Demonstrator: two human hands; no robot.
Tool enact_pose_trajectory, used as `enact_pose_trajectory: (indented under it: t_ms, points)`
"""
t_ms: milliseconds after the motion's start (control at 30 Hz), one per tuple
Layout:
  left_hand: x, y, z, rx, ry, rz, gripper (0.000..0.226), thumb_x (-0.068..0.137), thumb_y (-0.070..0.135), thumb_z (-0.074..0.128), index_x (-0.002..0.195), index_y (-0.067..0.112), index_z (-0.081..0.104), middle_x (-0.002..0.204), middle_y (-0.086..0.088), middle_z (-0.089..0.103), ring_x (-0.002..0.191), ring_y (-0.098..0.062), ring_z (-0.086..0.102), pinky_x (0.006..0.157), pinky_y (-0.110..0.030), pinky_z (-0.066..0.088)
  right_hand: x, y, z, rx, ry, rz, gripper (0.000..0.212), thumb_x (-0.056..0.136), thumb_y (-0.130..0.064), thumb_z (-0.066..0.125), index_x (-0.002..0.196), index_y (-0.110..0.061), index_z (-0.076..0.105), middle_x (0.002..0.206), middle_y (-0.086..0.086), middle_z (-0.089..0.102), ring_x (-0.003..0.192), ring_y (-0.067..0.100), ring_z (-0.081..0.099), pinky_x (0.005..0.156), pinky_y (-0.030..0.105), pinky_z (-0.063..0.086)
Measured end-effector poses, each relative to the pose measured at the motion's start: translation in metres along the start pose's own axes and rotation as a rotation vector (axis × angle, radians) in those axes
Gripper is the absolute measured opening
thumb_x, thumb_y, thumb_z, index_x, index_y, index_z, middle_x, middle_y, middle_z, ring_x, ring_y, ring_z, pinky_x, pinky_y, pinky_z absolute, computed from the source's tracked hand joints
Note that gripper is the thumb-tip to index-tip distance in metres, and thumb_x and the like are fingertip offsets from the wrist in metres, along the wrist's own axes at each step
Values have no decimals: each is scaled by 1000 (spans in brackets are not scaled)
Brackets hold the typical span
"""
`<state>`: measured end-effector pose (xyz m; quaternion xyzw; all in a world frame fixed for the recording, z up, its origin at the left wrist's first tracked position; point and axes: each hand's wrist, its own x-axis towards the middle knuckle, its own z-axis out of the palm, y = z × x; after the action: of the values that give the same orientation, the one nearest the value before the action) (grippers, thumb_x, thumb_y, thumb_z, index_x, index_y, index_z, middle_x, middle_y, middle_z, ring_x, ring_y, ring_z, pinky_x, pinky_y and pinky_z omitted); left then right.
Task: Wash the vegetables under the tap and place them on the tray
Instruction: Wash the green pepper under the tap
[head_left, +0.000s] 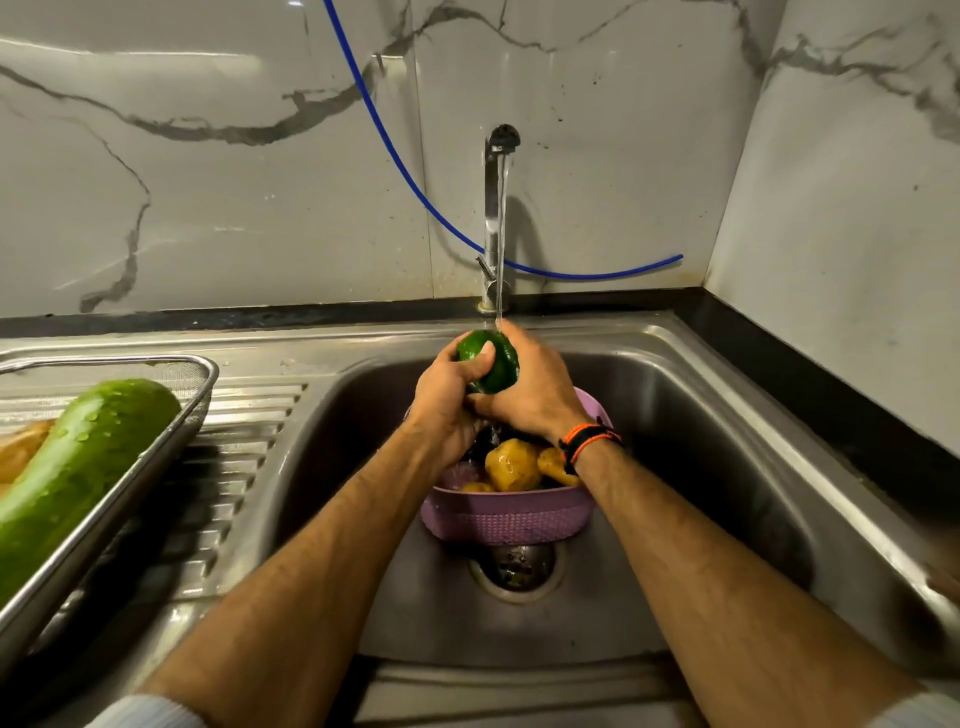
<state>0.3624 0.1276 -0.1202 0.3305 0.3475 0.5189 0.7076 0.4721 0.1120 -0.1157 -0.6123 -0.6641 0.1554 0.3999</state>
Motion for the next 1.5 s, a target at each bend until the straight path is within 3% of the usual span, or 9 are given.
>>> enact_pose_trajectory:
  t_ms: [200,400,600,733,900,1000,1100,1300,1500]
  points:
    - [3,-1,5,-96,149,9,37,91,10,66,128,12,61,117,-16,70,103,-30,70,78,-44,61,-7,-1,0,18,138,-51,59,61,-32,91,114,-21,69,99,-2,73,89,10,64,84,30,56]
    - [-3,4,1,-103,83,1,33,96,11,60,128,9,61,120,-17,69,106,-30,69,77,-40,61,-2,-4,2,-5,35,-30,93,67,-34,89,146,-14,44,133,7,61,119,19,57,95,17,38]
    - [3,1,7,-145,163,18,31,95,13,64,125,5,61,120,-19,68,105,-33,69,87,-46,59,-7,-8,2,-14,178,-76,55,64,-34,90,114,-24,69,97,-3,72,89,10,65,84,29,57]
    - [-1,2,6,-130,101,0,33,97,14,60,129,9,59,120,-18,68,107,-30,69,87,-42,59,-3,-5,4,6,116,-60,77,65,-33,90,133,-17,57,116,2,68,102,13,62,88,19,48]
    - [-1,0,15,-142,141,21,32,95,12,63,126,5,61,117,-19,69,102,-31,71,86,-43,60,-7,-3,-1,-9,232,-65,58,62,-35,91,114,-21,69,94,-10,69,87,6,62,82,21,55]
    - [-1,0,10,-175,171,1,34,95,14,64,126,4,58,118,-20,68,103,-32,70,84,-44,60,-5,-5,4,-48,196,-54,57,63,-36,90,113,-21,68,99,-2,71,92,13,65,84,28,56]
    - [-4,2,8,-146,113,-11,31,98,13,59,128,4,59,120,-19,68,104,-31,69,87,-42,58,-3,-7,5,9,121,-43,70,65,-29,90,127,-15,60,114,4,68,98,10,58,85,19,46]
    - [-1,4,10,-180,112,18,36,96,13,61,131,5,56,120,-19,68,104,-32,70,85,-44,60,-8,-10,3,5,252,-43,67,61,-33,92,121,-21,66,106,-1,72,96,12,64,86,25,55]
    - [-3,6,0,-134,-1,13,38,96,11,57,134,9,55,128,-20,65,111,-32,67,84,-41,60,-3,-8,4,85,169,-5,66,61,-27,92,120,-18,63,109,1,70,98,13,63,79,15,46]
